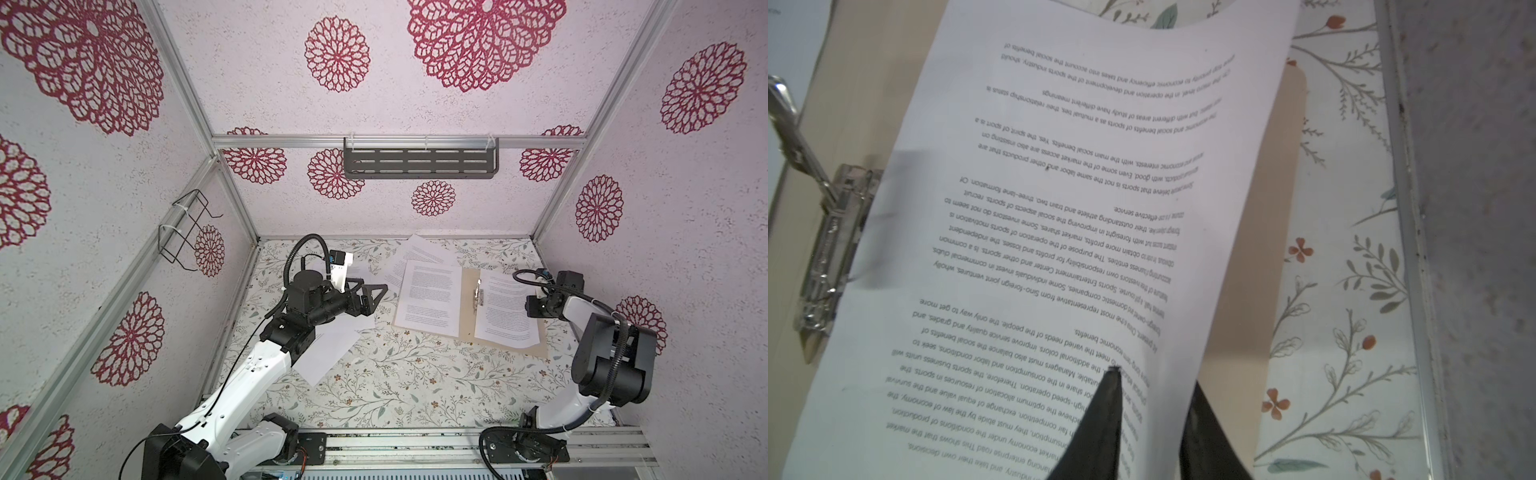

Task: Put the files into the folder
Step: 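Lay the sheet onto the folder, open the right gripper and withdraw it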

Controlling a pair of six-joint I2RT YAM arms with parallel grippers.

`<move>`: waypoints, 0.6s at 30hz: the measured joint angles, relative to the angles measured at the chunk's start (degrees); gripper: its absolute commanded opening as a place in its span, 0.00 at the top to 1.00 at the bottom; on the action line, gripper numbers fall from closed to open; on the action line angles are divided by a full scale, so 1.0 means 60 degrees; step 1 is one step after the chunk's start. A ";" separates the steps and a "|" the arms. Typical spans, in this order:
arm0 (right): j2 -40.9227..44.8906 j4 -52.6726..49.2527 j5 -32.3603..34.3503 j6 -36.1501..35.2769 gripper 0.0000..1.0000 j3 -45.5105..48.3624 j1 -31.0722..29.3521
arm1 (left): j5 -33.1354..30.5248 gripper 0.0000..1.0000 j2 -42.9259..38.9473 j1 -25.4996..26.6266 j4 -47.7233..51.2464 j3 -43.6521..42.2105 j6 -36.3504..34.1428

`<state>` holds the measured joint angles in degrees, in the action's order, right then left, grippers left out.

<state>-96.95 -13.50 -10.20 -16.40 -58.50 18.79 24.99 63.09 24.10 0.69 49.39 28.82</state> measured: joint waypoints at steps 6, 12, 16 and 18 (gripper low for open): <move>-0.0219 0.0015 0.0229 0.0069 0.01 -0.0084 -0.0015 | 0.0004 0.03 0.0000 -0.0036 0.0000 0.0000 0.0000; -0.0219 0.0076 0.0659 0.0102 0.01 -0.0087 -0.0015 | 0.0004 0.03 0.0004 -0.0073 0.0004 0.0000 0.0000; -0.0197 0.0157 0.1140 0.0291 0.01 -0.0087 -0.0022 | -0.0004 0.03 0.0004 -0.0109 0.0007 0.0000 0.0004; -0.0095 0.0178 0.1472 0.0579 0.01 -0.0087 -0.0022 | -0.0007 0.03 0.0004 -0.0117 0.0004 0.0000 0.0015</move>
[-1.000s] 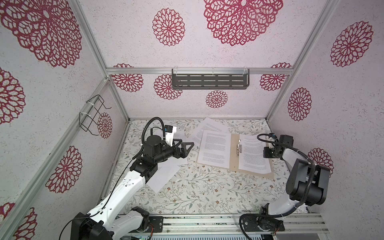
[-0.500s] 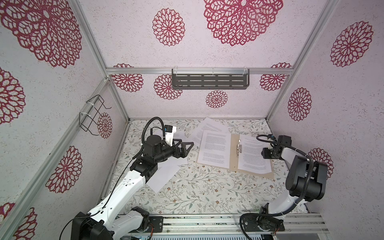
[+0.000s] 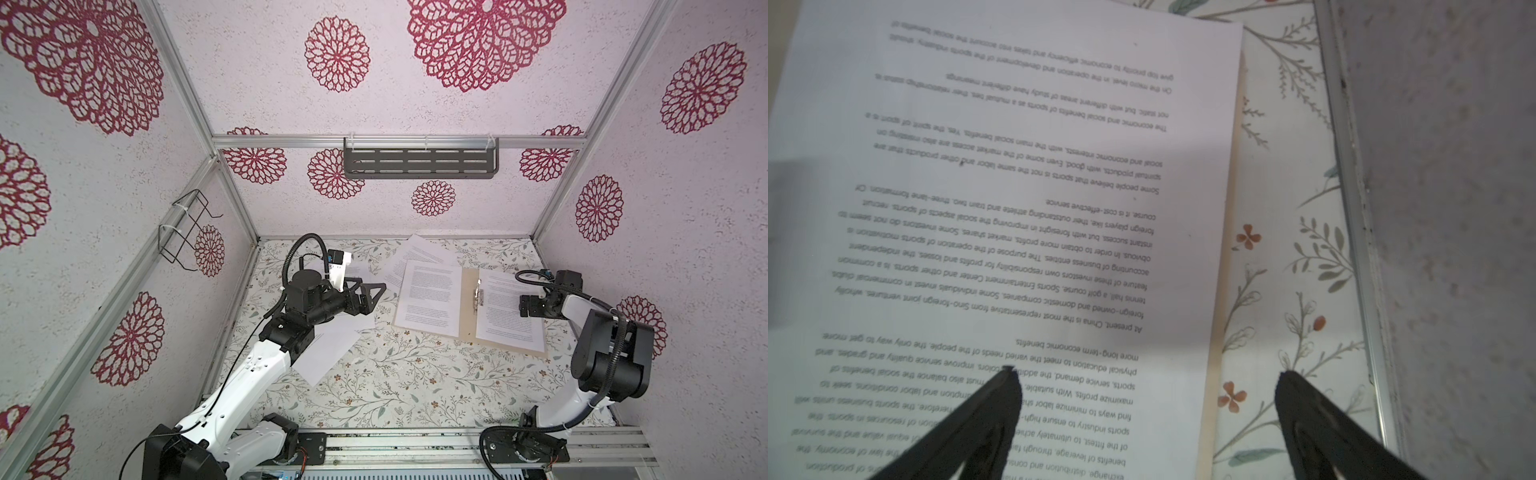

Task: Put the files into the folder
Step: 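Lay the sheet onto the folder, open the right gripper and withdraw it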

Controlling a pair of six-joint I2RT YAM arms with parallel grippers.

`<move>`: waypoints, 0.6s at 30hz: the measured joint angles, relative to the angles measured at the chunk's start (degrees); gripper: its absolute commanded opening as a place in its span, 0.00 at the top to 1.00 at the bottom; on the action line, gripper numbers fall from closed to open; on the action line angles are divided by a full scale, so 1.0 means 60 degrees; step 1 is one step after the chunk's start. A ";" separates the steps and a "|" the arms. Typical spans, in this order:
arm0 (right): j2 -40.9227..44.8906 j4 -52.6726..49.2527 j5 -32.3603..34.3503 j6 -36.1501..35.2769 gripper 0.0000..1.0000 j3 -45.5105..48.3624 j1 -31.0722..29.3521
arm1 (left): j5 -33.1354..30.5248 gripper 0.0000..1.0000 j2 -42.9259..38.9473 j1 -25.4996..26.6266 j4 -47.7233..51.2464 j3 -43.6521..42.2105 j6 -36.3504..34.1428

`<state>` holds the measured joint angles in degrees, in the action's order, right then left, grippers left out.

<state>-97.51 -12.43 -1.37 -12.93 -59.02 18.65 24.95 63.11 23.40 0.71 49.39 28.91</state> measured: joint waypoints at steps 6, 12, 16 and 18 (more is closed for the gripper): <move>0.1009 -0.0262 0.0685 0.2251 0.01 -0.0539 0.0248 | -0.0113 0.03 0.0036 -0.0095 0.0058 0.0004 0.0153; 0.1300 0.0397 -0.2025 0.5351 0.01 -0.1089 0.1807 | -0.0852 0.03 0.0481 -0.0448 0.0947 0.0412 0.0433; 0.1421 0.0634 -0.2652 0.6590 0.01 -0.0441 0.2014 | -0.1632 0.03 0.0849 -0.0594 0.1781 0.0954 0.0488; 0.1592 0.0506 -0.2954 0.7045 0.01 -0.0310 0.1785 | -0.1749 0.03 0.0907 -0.0834 0.2047 0.0918 0.0674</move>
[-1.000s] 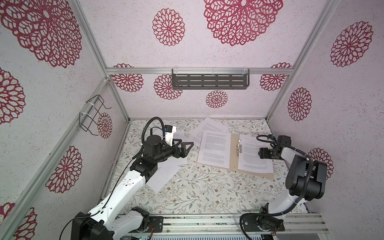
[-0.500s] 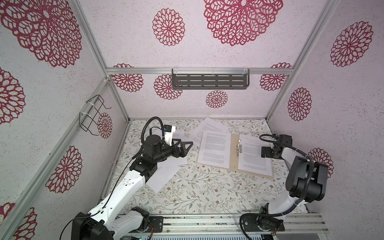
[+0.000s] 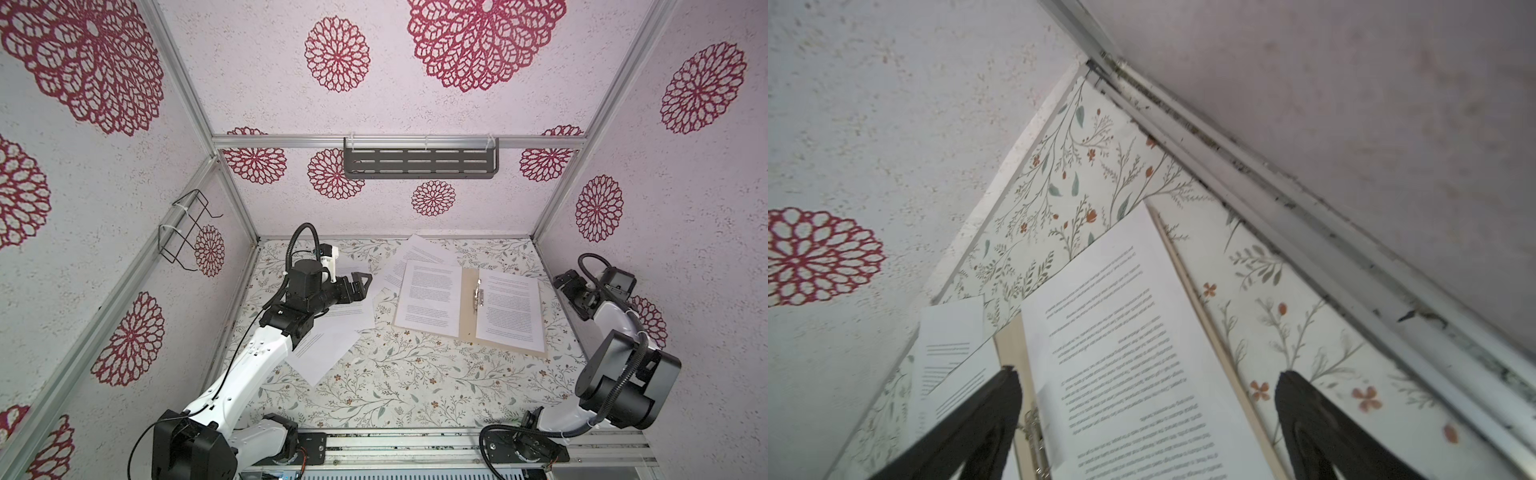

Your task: Put the files into the folder

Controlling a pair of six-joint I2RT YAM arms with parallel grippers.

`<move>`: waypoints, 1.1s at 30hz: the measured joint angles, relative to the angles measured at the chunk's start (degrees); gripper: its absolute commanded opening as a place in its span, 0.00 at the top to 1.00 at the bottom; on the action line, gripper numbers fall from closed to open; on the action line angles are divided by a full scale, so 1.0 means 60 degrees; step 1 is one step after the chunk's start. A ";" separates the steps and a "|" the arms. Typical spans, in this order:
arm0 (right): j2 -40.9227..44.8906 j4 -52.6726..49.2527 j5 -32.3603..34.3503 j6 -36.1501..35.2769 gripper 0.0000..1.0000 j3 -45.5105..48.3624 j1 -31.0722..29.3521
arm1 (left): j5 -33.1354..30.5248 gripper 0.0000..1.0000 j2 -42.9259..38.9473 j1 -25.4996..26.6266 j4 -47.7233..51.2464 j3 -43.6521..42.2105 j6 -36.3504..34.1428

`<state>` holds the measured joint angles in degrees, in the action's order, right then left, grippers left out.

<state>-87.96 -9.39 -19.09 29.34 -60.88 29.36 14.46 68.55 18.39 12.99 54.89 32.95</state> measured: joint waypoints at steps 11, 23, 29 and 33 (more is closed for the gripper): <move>0.1963 0.1231 -0.0514 0.0619 0.03 0.1093 -0.2667 | 0.1020 0.01 0.1683 -0.3268 0.1530 -0.0444 0.0685; 0.0794 0.1348 0.0175 -0.0350 0.08 0.1366 -0.8768 | 0.1756 0.17 0.5304 -0.4229 0.2481 0.0834 0.0182; 0.0142 0.1494 0.0055 -0.0565 0.09 0.1304 -0.9333 | 0.1865 0.18 0.5869 -0.4237 0.2725 0.1111 -0.0058; -0.0477 0.1636 -0.0138 -0.0714 0.11 0.1031 -0.9632 | 0.1891 0.19 0.6091 -0.4237 0.2922 0.1279 -0.0215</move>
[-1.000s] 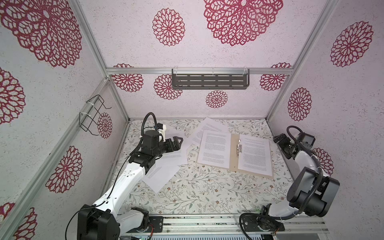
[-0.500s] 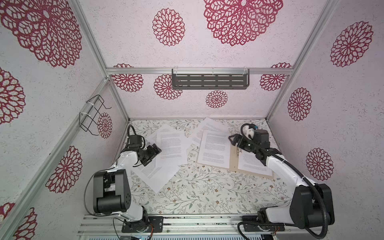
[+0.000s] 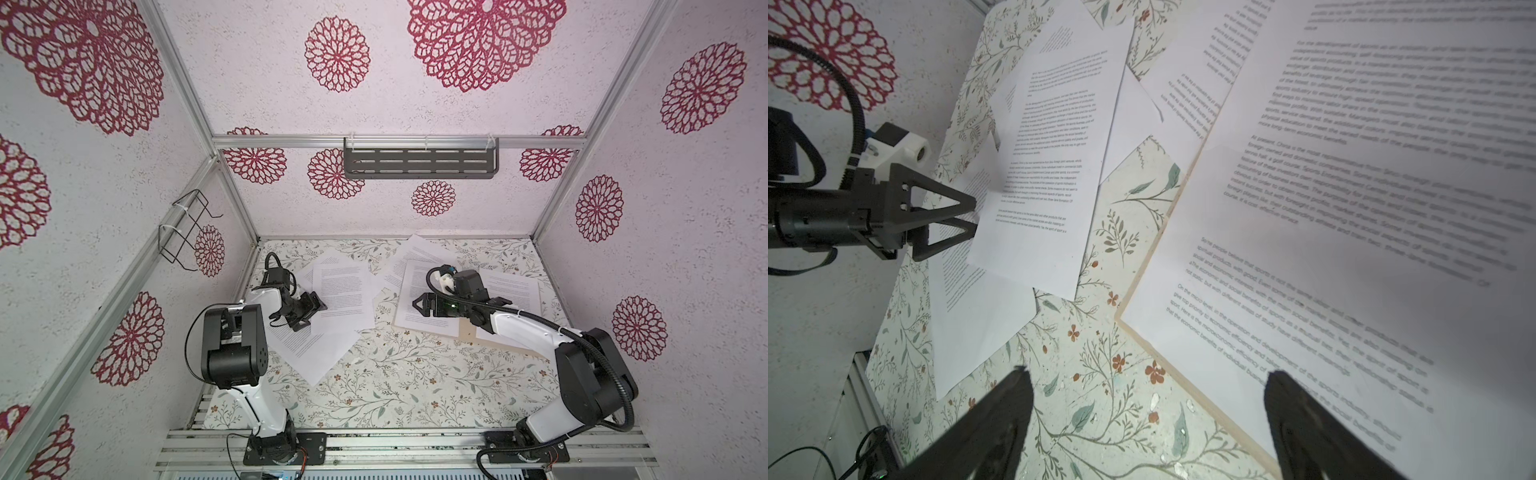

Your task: Put the files into the folder

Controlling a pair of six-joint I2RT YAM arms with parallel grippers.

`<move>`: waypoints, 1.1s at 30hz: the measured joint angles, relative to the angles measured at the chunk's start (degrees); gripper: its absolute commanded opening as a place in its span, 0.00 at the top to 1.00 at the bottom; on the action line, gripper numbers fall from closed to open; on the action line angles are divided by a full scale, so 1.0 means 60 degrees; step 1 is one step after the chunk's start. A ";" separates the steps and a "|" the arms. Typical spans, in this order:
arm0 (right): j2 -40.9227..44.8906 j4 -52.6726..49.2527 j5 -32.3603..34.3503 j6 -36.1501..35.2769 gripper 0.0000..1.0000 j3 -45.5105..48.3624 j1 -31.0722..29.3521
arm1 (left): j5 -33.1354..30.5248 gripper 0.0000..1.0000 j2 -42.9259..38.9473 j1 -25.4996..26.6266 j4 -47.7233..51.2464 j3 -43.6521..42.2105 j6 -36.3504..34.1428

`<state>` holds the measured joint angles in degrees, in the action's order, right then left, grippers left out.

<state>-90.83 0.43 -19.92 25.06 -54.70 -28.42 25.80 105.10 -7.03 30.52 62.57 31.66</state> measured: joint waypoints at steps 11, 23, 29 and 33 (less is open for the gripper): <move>-0.1854 0.0255 -0.0667 -0.0004 0.15 -0.1264 -0.0623 | 0.0699 0.21 0.0117 0.0000 0.0018 0.0091 -0.0095; -0.2670 0.0324 -0.1239 0.0084 0.17 -0.1916 -0.0951 | 0.1923 0.35 0.0058 0.0069 -0.1126 -0.0295 0.0539; -0.2667 0.0452 -0.1410 0.0240 0.18 -0.1912 -0.0951 | 0.1891 0.43 0.0127 0.0222 -0.1723 -0.0299 0.1064; -0.2670 0.0495 -0.1494 0.0328 0.19 -0.1912 -0.0951 | 0.1829 0.48 0.0390 0.0401 -0.2062 -0.0299 0.1330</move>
<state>-106.85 3.40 -28.88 27.03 -66.17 -34.13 36.77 107.44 -4.62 18.15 60.77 39.64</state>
